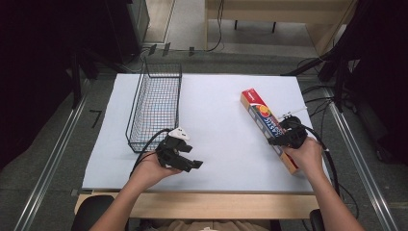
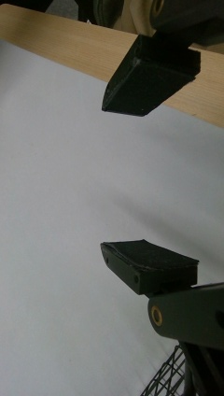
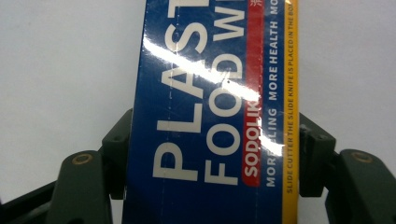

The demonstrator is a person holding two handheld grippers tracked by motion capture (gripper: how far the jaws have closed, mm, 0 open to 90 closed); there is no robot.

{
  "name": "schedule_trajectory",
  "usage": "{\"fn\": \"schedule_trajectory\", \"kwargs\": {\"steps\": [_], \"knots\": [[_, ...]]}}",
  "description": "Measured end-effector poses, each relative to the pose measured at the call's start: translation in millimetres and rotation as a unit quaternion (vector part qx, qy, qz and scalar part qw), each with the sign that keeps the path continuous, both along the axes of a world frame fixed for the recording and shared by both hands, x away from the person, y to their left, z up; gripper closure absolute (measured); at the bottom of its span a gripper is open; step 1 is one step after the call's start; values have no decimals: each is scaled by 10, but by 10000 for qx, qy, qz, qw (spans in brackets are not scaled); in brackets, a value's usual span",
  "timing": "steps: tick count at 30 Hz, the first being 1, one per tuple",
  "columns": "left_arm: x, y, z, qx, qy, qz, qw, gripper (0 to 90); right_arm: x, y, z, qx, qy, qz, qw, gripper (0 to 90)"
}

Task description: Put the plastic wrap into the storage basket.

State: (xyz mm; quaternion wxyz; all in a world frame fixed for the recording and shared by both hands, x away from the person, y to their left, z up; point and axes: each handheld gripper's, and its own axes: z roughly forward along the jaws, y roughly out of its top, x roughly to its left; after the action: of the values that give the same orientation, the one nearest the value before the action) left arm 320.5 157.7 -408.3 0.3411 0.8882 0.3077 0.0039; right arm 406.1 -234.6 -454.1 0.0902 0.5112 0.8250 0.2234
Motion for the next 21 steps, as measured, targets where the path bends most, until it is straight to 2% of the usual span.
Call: {"fn": "schedule_trajectory", "kwargs": {"steps": [9,10,14,18,21], "knots": [[15,-26,-3,23,7,-33,10000,274,33,10,-9,-9,91,-17,10000,335],[15,-30,-4,14,5,-29,10000,275,40,16,-5,-7,150,-53,9999,339],[19,-51,-8,22,-5,-76,10000,277,52,30,-2,-87,150,-76,9998,365],[17,-50,5,1,-52,-109,9999,287,19,73,28,-321,-18,-71,9995,408],[23,-22,12,-38,-61,-57,10000,293,20,65,37,-314,-29,-68,9995,413]]}}
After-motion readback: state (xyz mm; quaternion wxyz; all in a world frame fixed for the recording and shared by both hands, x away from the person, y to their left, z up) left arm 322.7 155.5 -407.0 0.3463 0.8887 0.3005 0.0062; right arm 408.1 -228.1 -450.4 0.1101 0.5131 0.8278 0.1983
